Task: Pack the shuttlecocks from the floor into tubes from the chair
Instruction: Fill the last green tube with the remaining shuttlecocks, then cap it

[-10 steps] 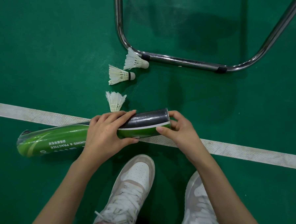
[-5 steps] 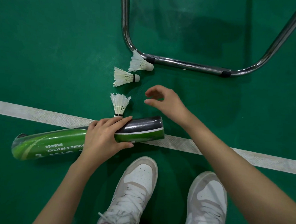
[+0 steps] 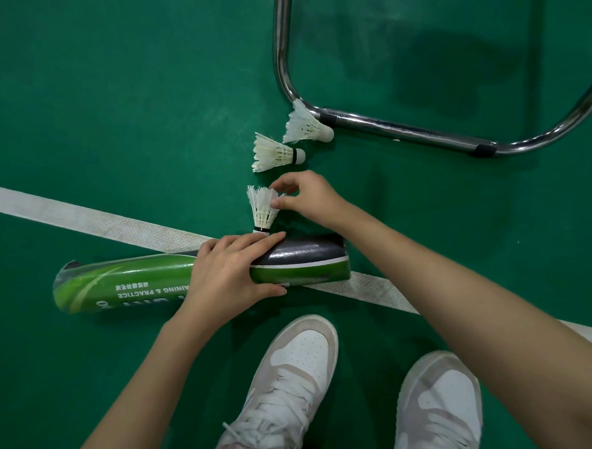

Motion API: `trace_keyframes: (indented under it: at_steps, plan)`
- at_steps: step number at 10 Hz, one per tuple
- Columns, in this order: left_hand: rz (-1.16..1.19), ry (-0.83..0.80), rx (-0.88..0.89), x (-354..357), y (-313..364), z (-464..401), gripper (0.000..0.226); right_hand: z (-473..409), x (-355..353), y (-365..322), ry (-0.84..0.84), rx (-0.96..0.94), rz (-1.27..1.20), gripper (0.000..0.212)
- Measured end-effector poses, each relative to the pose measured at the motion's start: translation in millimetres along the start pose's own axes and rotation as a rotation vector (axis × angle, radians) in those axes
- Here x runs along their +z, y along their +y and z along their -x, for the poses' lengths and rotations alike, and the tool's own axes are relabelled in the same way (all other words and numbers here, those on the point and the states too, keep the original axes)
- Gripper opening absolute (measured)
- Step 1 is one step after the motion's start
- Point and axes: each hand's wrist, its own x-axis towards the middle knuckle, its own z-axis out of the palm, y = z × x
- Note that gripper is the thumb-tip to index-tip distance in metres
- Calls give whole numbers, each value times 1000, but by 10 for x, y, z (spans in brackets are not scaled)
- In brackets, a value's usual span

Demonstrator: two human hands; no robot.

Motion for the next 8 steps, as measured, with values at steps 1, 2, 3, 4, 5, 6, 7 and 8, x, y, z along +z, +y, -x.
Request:
trace_keyframes:
  at_steps: [1,2,3,4,5,6,7,8]
  plan:
    - [5,6,1,8,0,8,83,15,25,11,28,3,4,12]
    - [7,-3,-2,17,1,13,83,70,-29,26,55,-4,-8,11]
    - [5,-10,-6,17,6,16,83,143,-127,48,93,5,-59,11]
    - [0,-16,-20,-3,14,8,83,258,-241,96,171,26,-177,8]
    - [2,-19,-28,-18,22,-3,83,427,-371,156,229,38,-268,8]
    - [3,2,-25,-24,32,-7,82,616,-500,222,286,42,-350,11]
    - [3,14,-27,-16,36,-8,82,788,-597,269,351,73,-366,12]
    - [2,16,-34,-12,48,-11,82,990,-648,314,439,117,-409,5]
